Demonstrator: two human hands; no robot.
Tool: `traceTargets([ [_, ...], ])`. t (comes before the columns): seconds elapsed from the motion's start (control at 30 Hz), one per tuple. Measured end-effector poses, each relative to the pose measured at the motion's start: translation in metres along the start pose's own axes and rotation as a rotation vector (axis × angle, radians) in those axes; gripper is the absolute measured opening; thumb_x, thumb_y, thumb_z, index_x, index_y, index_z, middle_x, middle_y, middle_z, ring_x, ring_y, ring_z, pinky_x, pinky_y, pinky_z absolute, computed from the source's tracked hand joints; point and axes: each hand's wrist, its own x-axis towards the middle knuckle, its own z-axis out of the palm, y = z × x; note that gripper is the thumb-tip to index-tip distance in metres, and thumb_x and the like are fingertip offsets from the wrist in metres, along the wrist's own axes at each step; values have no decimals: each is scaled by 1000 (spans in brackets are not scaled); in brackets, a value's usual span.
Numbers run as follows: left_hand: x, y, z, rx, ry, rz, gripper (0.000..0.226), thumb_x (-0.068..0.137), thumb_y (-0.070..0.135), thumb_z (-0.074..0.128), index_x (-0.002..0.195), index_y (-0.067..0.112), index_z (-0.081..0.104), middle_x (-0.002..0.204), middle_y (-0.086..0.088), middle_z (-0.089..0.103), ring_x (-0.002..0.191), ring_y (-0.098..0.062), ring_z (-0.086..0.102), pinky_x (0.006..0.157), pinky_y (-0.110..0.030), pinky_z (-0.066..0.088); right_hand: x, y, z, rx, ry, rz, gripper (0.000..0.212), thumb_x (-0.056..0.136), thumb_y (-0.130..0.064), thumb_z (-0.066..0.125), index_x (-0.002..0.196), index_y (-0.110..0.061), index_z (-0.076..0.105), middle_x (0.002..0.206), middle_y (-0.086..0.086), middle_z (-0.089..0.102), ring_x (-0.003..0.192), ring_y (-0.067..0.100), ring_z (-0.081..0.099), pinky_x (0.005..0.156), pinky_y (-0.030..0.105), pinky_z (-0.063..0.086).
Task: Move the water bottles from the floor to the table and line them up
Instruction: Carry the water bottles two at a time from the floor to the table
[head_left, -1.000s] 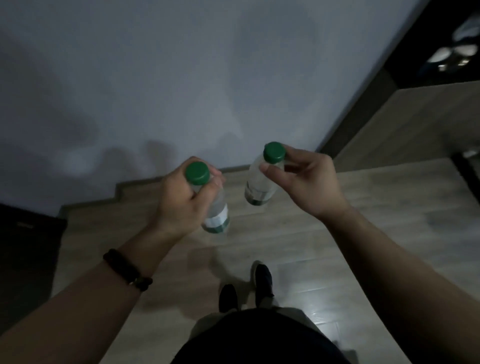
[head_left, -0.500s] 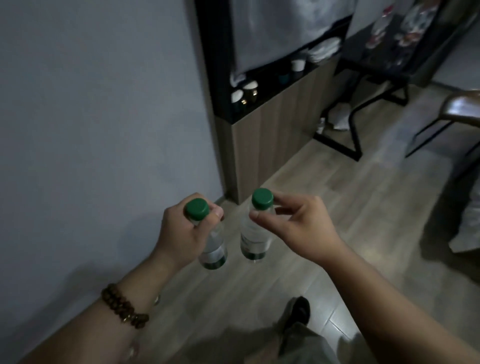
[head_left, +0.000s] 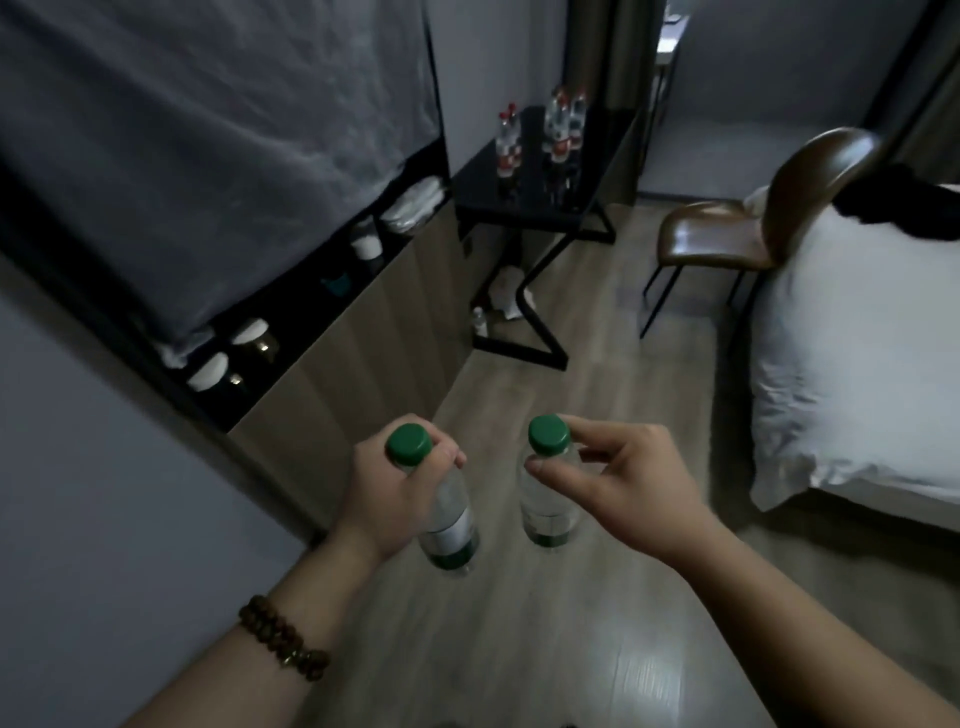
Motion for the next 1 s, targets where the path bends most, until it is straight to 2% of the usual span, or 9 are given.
traceTargets([
  [0.07, 42, 5, 31, -30, -20, 14, 15, 80, 27, 64, 70, 18, 70, 78, -4, 74, 79, -20, 71, 72, -25, 53, 29, 18, -31, 5, 63, 30, 31, 81, -50, 81, 109, -57, 69, 104, -18, 78, 97, 9, 74, 82, 32, 60],
  [0.13, 83, 4, 61, -65, -34, 16, 17, 79, 28, 65, 69, 15, 69, 76, -5, 75, 77, -20, 71, 72, -26, 53, 57, 38, -56, 26, 118, 66, 32, 81, -42, 85, 108, -53, 72, 99, -28, 76, 93, -4, 73, 82, 24, 61],
  [0.27, 168, -9, 115, -120, -37, -17, 29, 79, 38, 74, 68, 12, 67, 72, -8, 75, 75, -29, 72, 76, -43, 58, 122, 83, -95, 34, 221, 148, 33, 79, -43, 86, 111, -44, 79, 101, -26, 77, 97, -2, 73, 93, 37, 61],
  [0.37, 231, -28, 149, -59, -93, 30, 22, 76, 34, 76, 65, 16, 68, 70, -5, 74, 74, -30, 72, 77, -49, 58, 172, 118, -120, 3, 251, 153, 39, 79, -49, 84, 116, -42, 77, 111, -26, 75, 102, 0, 73, 95, 38, 60],
  [0.47, 302, -45, 180, -31, -150, 81, 17, 73, 32, 72, 66, 16, 69, 69, -4, 74, 73, -25, 72, 75, -49, 57, 236, 152, -147, -3, 258, 167, 37, 79, -51, 84, 114, -44, 77, 112, -28, 74, 99, -4, 73, 92, 34, 61],
  [0.6, 405, -58, 217, -63, -211, 66, 17, 71, 31, 69, 63, 16, 68, 68, -3, 73, 73, -26, 71, 76, -50, 56, 322, 176, -184, 1, 252, 158, 33, 80, -50, 85, 108, -61, 72, 108, -29, 75, 97, -4, 74, 83, 21, 61],
  [0.67, 462, -62, 237, -56, -239, 100, 19, 72, 29, 70, 63, 12, 69, 68, -3, 73, 73, -27, 71, 75, -50, 56, 368, 189, -204, -8, 278, 148, 33, 81, -51, 84, 108, -64, 71, 106, -29, 75, 97, -4, 74, 80, 17, 60],
  [0.83, 582, -68, 288, 2, -247, 112, 14, 75, 17, 72, 66, 7, 70, 68, -4, 72, 75, -28, 70, 76, -49, 56, 473, 224, -252, 8, 318, 153, 28, 84, -44, 83, 109, -55, 74, 106, -27, 76, 99, -4, 73, 83, 17, 59],
  [1.0, 684, -76, 341, 7, -226, 98, 15, 75, 16, 70, 63, 7, 71, 68, -3, 72, 75, -22, 70, 77, -43, 54, 576, 278, -299, 41, 307, 138, 34, 85, -38, 84, 119, -33, 78, 108, -24, 77, 102, -2, 73, 89, 25, 60],
])
